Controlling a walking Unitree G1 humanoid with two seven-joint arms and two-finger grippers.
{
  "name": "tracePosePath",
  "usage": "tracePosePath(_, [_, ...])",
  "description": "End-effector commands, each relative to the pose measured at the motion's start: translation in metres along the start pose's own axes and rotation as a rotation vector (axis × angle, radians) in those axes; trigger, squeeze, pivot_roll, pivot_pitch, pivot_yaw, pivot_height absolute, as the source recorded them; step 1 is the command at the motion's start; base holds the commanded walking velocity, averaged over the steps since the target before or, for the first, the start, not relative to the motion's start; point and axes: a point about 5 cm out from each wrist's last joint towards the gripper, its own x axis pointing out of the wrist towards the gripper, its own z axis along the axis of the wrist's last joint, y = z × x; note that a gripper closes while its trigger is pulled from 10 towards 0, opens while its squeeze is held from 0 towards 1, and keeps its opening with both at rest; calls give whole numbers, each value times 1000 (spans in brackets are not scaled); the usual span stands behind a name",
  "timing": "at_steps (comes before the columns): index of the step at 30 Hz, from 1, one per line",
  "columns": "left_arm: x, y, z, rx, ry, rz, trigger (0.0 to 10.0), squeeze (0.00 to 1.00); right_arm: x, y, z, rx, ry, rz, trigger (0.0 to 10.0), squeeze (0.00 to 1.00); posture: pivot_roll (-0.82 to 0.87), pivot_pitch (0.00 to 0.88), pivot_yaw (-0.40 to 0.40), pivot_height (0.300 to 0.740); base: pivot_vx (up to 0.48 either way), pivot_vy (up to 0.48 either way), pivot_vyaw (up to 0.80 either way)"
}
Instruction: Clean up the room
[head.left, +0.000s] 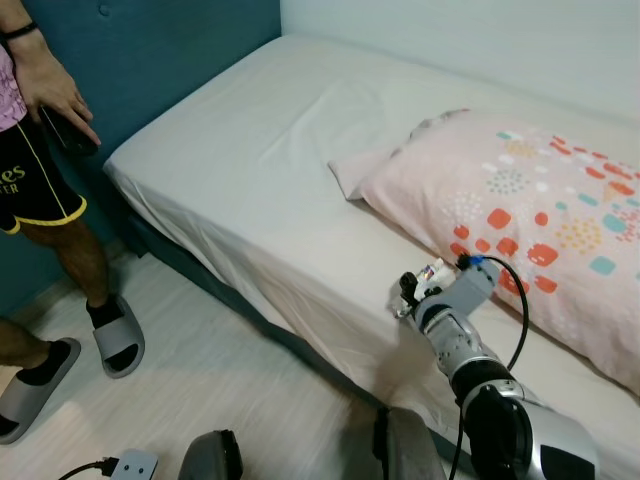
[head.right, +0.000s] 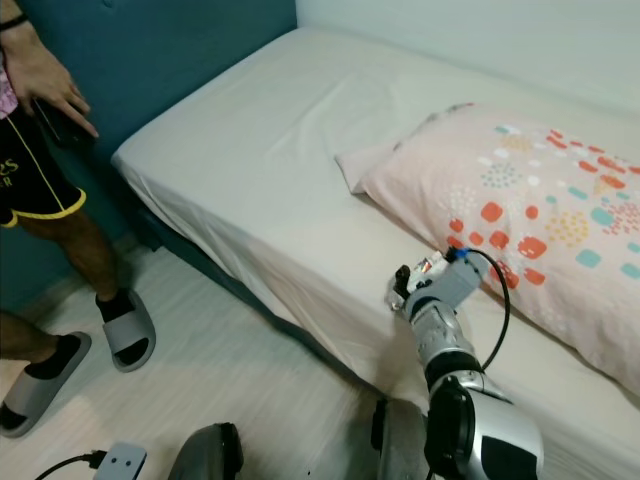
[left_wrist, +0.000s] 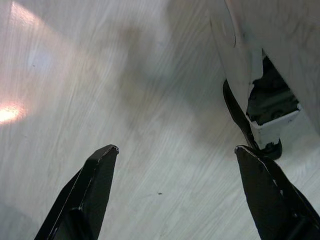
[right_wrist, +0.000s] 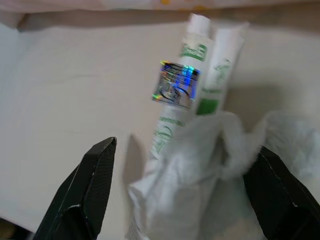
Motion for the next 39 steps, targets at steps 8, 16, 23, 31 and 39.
tracePosePath(8, [-8, 6, -19, 24, 36, -3, 10000, 0, 1, 13, 3, -159, 52, -36, 0, 0, 168, 311, 11, 541, 0, 0, 0])
tracePosePath(16, [-9, 6, -21, 21, 34, -4, 10000, 0, 1, 11, -2, -166, 95, -62, 0, 0, 168, 317, 5, 541, 0, 0, 0])
tracePosePath(23, [-8, 4, -19, 14, 28, -5, 10000, 0, 1, 10, -2, -127, 107, -43, 0, 0, 156, 294, 1, 541, 0, 0, 0])
tracePosePath(31, [-2, 1, -6, -30, 3, 21, 10000, 0, -2, 40, 3, -61, 59, 281, 0, 0, 129, 214, -23, 541, 0, 0, 0])
tracePosePath(39, [4, -5, 8, -296, -57, 153, 10000, 0, -21, 53, -13, -4, -23, 747, 0, 0, 112, 88, -62, 560, 0, 0, 0])
